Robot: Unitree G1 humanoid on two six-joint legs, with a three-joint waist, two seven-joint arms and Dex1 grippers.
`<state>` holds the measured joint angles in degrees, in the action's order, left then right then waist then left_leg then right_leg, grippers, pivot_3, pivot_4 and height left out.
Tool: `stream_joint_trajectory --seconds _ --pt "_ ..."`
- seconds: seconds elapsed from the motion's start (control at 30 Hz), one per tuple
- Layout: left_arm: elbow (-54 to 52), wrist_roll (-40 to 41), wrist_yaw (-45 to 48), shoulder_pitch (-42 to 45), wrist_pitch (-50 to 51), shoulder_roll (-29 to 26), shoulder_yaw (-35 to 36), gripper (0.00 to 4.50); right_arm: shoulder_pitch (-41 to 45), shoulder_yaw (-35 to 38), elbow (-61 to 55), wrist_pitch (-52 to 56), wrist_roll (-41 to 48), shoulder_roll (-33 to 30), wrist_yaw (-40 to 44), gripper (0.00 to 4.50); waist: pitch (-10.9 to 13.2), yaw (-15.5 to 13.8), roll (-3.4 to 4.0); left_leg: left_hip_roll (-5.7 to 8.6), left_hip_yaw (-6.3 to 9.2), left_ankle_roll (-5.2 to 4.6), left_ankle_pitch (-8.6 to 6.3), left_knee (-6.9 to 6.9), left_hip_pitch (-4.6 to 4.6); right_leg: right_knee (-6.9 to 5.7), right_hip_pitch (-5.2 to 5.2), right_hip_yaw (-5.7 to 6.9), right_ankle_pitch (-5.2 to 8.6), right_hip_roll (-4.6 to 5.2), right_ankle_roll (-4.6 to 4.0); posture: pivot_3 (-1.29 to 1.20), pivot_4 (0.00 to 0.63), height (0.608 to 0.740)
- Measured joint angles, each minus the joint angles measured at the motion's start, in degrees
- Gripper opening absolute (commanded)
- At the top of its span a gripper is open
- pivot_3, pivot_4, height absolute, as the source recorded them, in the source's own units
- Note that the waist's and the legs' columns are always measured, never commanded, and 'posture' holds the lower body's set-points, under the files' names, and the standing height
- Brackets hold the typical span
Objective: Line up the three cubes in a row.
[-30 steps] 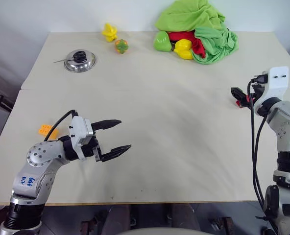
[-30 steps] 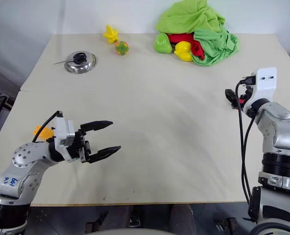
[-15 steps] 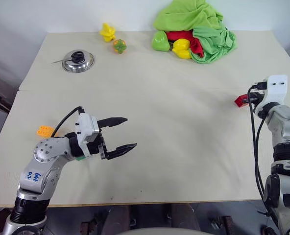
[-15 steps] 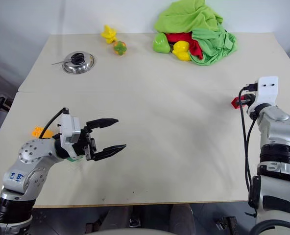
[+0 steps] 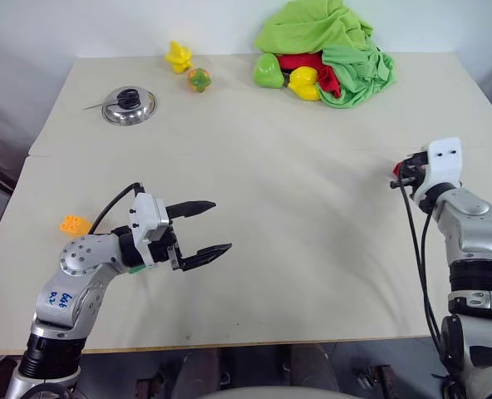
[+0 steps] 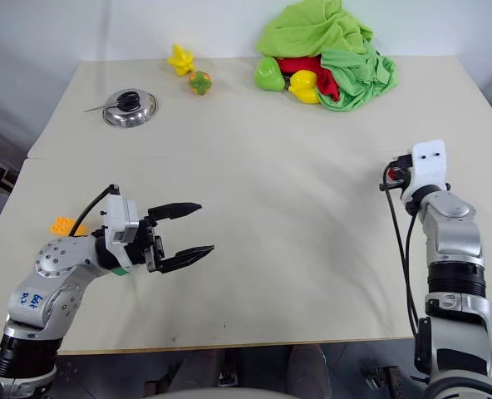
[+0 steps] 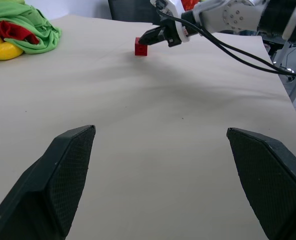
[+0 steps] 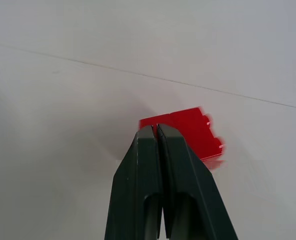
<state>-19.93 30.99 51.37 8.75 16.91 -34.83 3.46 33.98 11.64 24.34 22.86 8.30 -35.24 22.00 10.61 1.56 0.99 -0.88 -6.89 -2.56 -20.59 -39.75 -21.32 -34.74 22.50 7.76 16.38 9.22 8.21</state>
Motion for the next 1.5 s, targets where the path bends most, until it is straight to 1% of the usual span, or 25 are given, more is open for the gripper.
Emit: stream_joint_trajectory --seconds 0.13,0.27,0.37,0.43,0.53,0.6,0.67,0.77,0.8,0.9,0.93,1.07,1.17,1.27,1.4,1.5 --pt "0.34 -0.12 0.02 0.00 -0.11 0.06 -0.01 4.50 -2.50 0.02 -1.53 3.73 0.32 0.81 -0.11 0.10 0.00 -0.42 0.01 0.04 0.02 0.00 0.00 0.00 -0.04 0.01 0.02 0.01 0.00 0.04 0.00 0.00 0.150 0.740" --pt "0.57 -0.31 0.19 0.08 -0.15 0.06 -0.01 4.50 -3.55 0.44 -3.70 5.01 1.40 0.81 0.38 0.10 0.01 -0.31 0.01 0.04 0.02 0.00 0.00 0.02 -0.04 0.02 0.03 0.03 0.00 0.03 0.00 0.00 0.150 0.740" --pt "0.69 -0.40 0.49 0.14 -0.18 0.05 0.00 4.50 -5.98 1.28 -7.45 5.39 4.10 0.81 3.40 0.10 0.01 -0.28 0.01 0.04 0.01 0.00 0.00 0.03 -0.04 0.03 0.03 0.02 0.00 0.02 0.00 0.00 0.150 0.740" --pt "0.88 -0.41 0.81 0.26 -0.22 -0.08 0.21 4.50 -10.45 2.99 -15.03 6.75 8.99 0.50 8.52 0.10 0.01 -0.46 0.01 0.03 0.04 0.00 0.00 0.05 -0.04 0.05 0.03 0.04 0.00 0.01 0.00 0.00 0.150 0.740" --pt "1.14 -0.41 1.12 0.28 -0.32 -0.11 0.54 4.50 -15.63 5.45 -22.81 9.64 14.04 -1.11 12.83 0.65 0.01 -0.80 0.01 0.05 0.02 0.00 0.00 0.05 -0.05 0.08 0.02 0.02 -0.01 0.02 0.02 0.00 0.150 0.740" --pt "1.45 -0.41 1.34 -0.05 -0.44 -0.16 0.86 4.50 -19.10 8.35 -26.03 11.48 16.29 -2.79 14.09 1.28 0.02 -1.38 -0.01 0.05 0.02 0.00 0.00 0.05 -0.04 0.09 0.02 0.03 -0.01 0.03 0.02 0.00 0.150 0.740" --pt "2.31 -0.41 1.39 -0.11 -0.46 -0.16 1.07 4.50 -20.78 11.61 -27.04 11.28 17.15 -3.90 14.36 1.97 0.02 -1.54 -0.02 0.07 0.00 -0.01 0.00 0.04 -0.04 0.10 0.02 0.01 -0.02 0.03 0.04 0.00 0.150 0.740" --pt "2.50 -0.40 1.66 -0.07 -0.53 -0.15 1.08 4.50 -20.64 14.37 -26.04 10.55 16.93 -6.47 14.01 3.00 0.03 -1.45 -0.02 0.06 -0.02 -0.01 0.00 0.04 -0.01 0.09 0.02 -0.01 -0.03 0.03 0.05 0.00 0.150 0.740" --pt "2.59 -0.40 1.91 0.01 -0.55 -0.10 1.08 4.50 -19.83 14.49 -24.50 9.77 16.53 -7.41 14.01 3.29 0.03 -1.42 -0.02 0.06 -0.03 -0.01 0.00 0.04 0.00 0.08 0.02 -0.01 -0.03 0.02 0.05 0.00 0.150 0.740" --pt "2.93 -0.28 2.70 1.18 -0.57 0.37 0.88 4.50 -15.45 13.77 -17.17 7.95 14.41 -10.23 14.58 4.40 0.03 -1.20 -0.02 0.04 -0.10 -0.01 0.00 0.04 0.02 0.07 0.03 -0.04 -0.03 0.01 0.05 0.00 0.150 0.740" --pt "2.99 -0.19 3.01 1.60 -0.57 0.43 0.79 4.50 -13.79 12.83 -15.02 7.57 13.87 -10.84 15.15 4.48 0.03 -1.11 -0.02 0.03 -0.12 -0.01 0.00 0.04 0.04 0.06 0.03 -0.05 -0.03 -0.01 0.05 0.00 0.150 0.740" --pt "3.23 0.12 3.88 2.41 -0.60 1.12 0.44 4.50 -7.28 8.11 -5.66 6.59 11.63 -11.48 17.23 4.48 0.03 -0.99 -0.03 0.03 -0.12 -0.01 0.01 0.04 0.02 0.06 0.03 -0.04 -0.03 -0.01 0.05 0.00 0.150 0.740" --pt "4.15 0.41 4.72 3.58 -0.64 2.07 0.07 4.50 0.08 4.27 5.15 5.73 9.37 -11.45 18.34 4.48 0.04 -0.83 -0.03 0.05 -0.13 -0.05 0.03 -0.01 0.00 0.06 0.02 -0.05 -0.04 0.01 0.07 0.00 0.150 0.740" --pt "4.30 0.45 5.48 3.82 -0.64 2.48 -0.33 4.50 7.03 1.56 15.09 2.48 6.52 -11.42 19.08 4.48 0.04 -0.87 -0.03 0.05 -0.10 -0.05 0.03 0.00 -0.01 0.07 0.03 -0.02 -0.04 0.01 0.07 0.00 0.150 0.740" --pt "4.38 0.44 5.73 3.93 -0.64 3.05 -0.92 4.50 11.82 -1.98 23.92 -2.24 3.16 -10.73 21.24 4.48 0.04 -0.82 -0.03 0.06 -0.07 -0.05 0.03 0.02 -0.06 0.11 0.03 0.01 -0.04 0.01 0.07 0.00 0.150 0.740" --pt "4.41 0.42 5.72 3.97 -0.64 3.21 -1.27 4.50 13.95 -3.43 29.87 -5.05 1.30 -9.64 21.69 3.91 0.04 -0.78 -0.03 0.06 -0.06 -0.05 0.03 0.02 -0.07 0.11 0.03 0.02 -0.04 0.02 0.07 0.00 0.150 0.740"
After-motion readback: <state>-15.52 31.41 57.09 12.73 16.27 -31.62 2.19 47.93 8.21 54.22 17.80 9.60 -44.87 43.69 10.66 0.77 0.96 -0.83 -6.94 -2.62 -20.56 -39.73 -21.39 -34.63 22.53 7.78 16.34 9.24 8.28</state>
